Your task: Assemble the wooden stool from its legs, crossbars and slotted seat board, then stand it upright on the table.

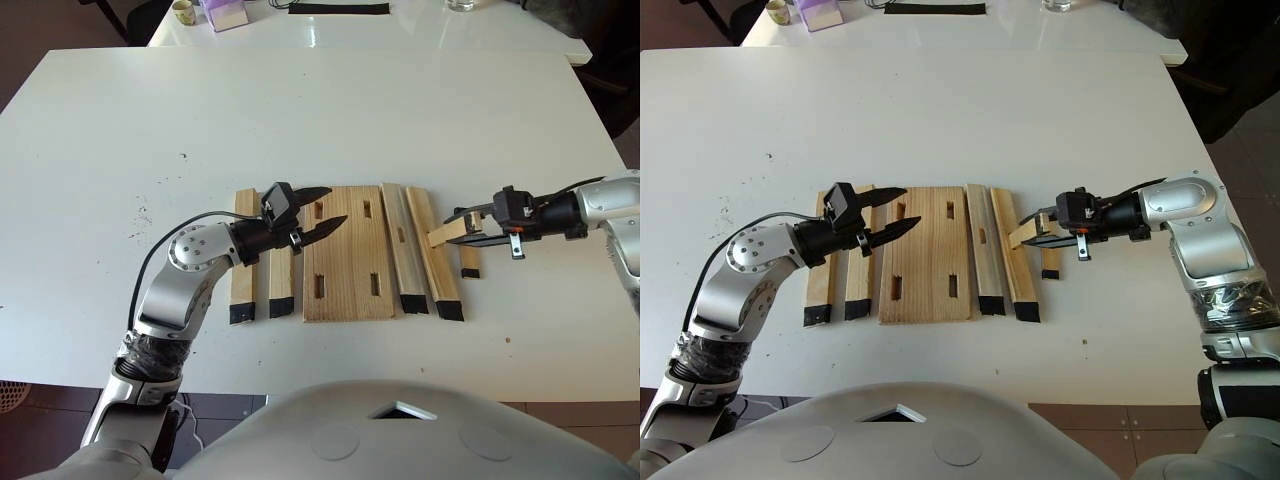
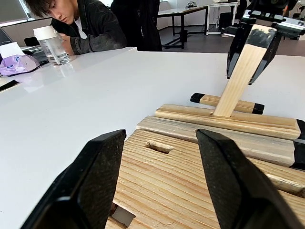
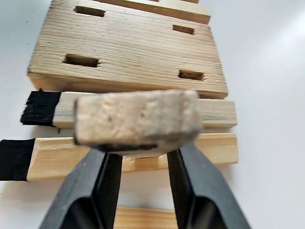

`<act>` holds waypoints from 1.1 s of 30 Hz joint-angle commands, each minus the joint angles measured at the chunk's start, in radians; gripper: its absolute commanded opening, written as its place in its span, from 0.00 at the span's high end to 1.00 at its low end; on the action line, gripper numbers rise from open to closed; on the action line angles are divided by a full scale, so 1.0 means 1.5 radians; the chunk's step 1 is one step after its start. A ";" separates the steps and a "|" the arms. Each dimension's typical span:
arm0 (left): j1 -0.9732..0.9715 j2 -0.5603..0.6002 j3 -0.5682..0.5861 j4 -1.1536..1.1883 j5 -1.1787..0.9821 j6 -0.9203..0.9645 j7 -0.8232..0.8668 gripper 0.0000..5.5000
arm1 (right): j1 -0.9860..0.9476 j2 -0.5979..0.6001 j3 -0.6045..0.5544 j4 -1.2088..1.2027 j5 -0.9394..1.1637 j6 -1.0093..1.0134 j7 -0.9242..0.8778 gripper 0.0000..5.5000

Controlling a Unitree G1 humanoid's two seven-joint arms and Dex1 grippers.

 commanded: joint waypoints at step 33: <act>0.030 -0.010 0.008 -0.031 0.027 -0.007 0.041 0.50 | 0.191 0.009 -0.157 -0.191 0.111 0.174 -0.142 0.57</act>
